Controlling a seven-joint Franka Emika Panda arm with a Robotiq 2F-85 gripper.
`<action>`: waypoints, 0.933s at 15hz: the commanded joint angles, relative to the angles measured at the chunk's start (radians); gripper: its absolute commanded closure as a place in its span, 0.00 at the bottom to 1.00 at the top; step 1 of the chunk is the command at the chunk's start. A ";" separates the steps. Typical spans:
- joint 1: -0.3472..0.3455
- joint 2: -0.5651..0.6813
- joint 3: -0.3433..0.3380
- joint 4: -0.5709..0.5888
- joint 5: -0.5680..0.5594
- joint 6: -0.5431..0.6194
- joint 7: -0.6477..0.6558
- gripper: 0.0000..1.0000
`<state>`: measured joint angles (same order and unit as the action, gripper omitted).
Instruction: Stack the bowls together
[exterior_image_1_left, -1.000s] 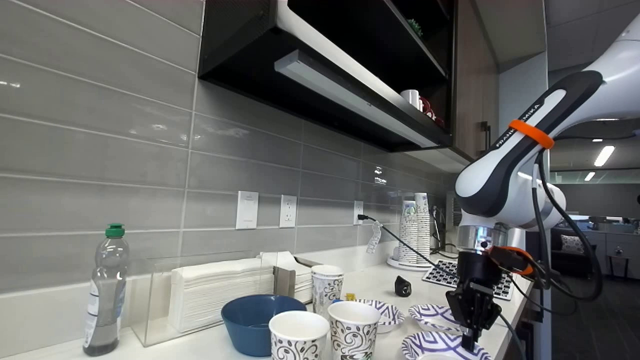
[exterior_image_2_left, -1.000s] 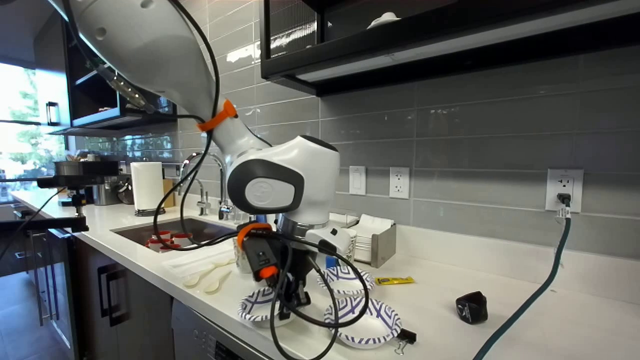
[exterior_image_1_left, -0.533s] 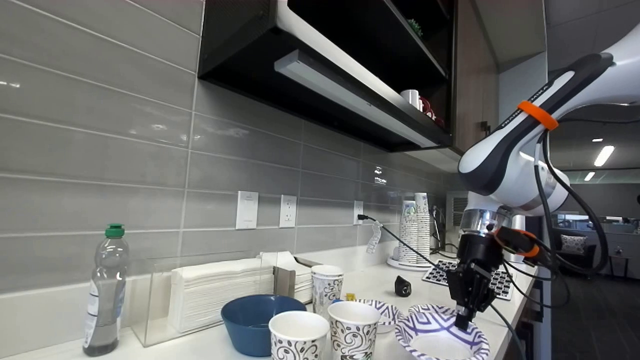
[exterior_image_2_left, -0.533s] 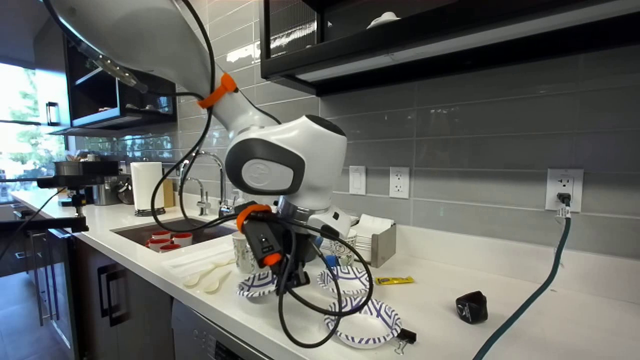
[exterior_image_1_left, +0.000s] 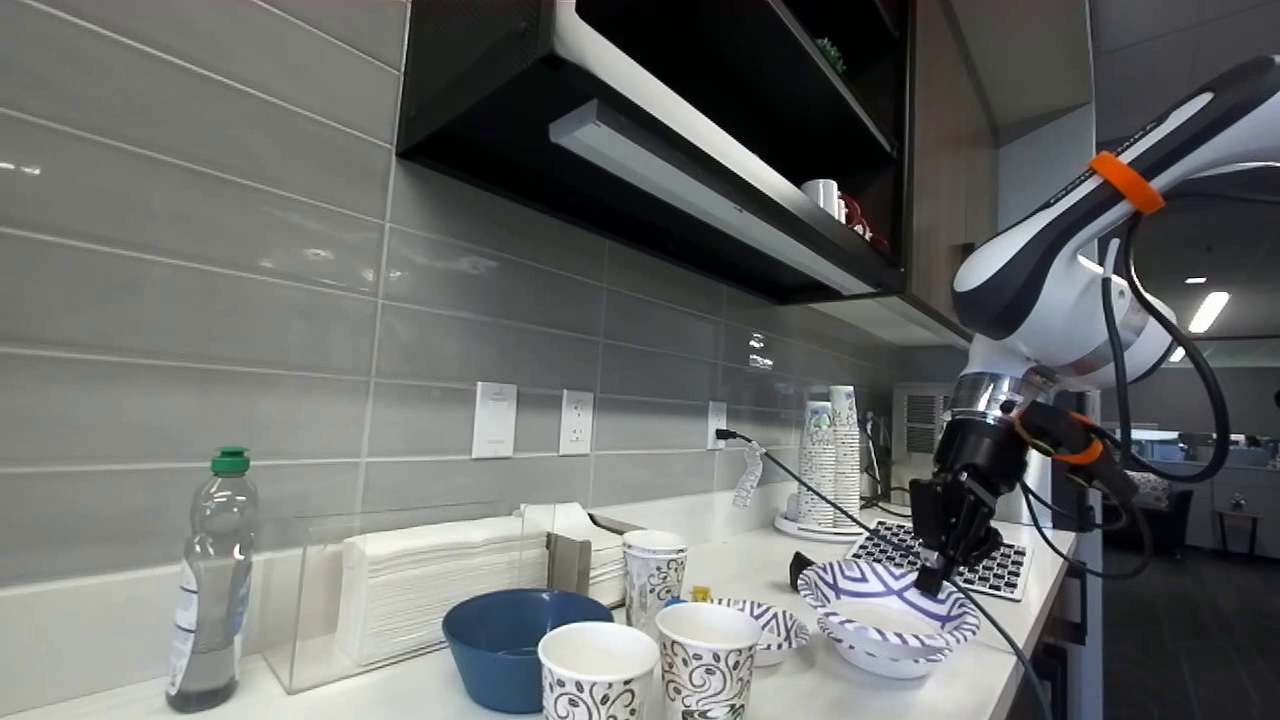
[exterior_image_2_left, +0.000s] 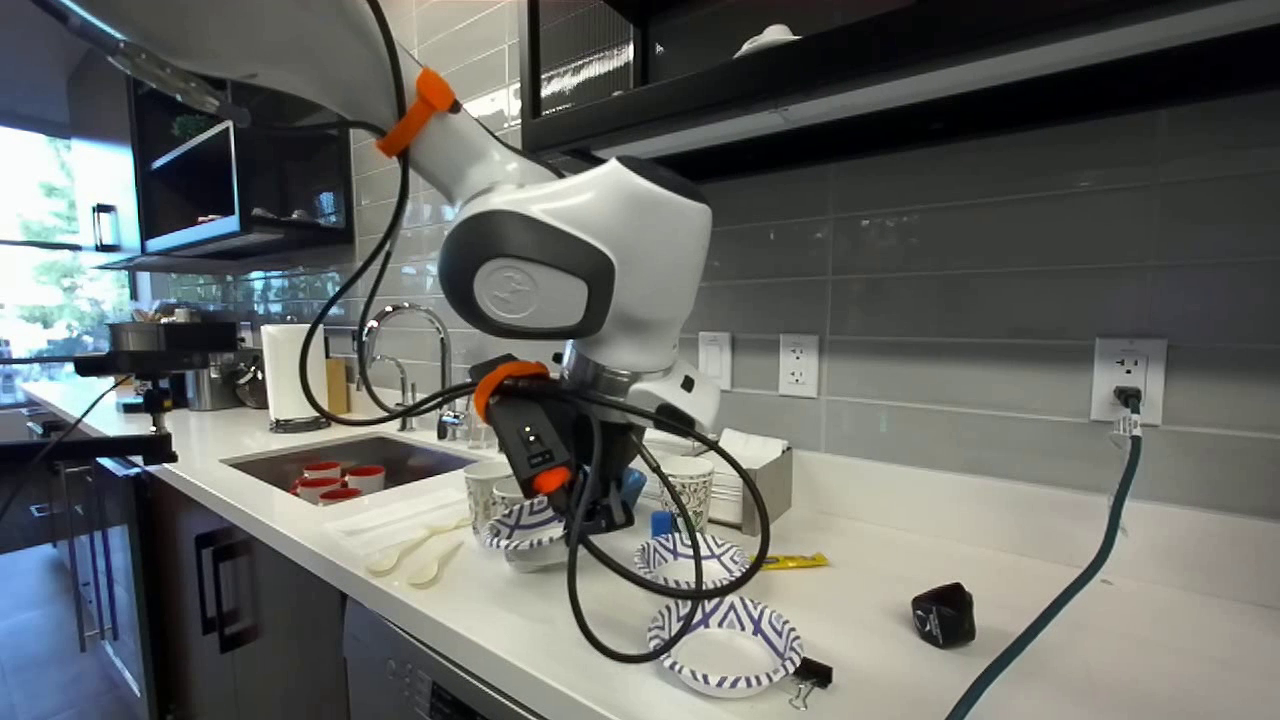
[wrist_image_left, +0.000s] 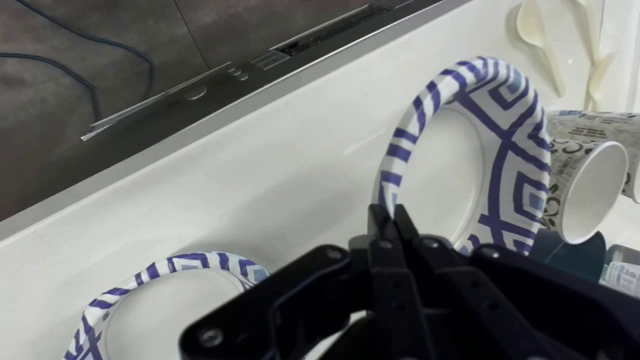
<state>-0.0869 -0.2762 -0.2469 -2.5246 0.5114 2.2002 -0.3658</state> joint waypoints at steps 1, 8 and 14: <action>-0.003 0.004 0.005 0.001 0.000 -0.002 0.000 0.97; -0.066 0.069 -0.127 0.118 0.136 -0.072 -0.012 0.99; -0.131 0.236 -0.174 0.231 0.275 -0.107 -0.021 0.99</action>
<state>-0.1879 -0.1547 -0.4277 -2.3693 0.7142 2.1311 -0.3704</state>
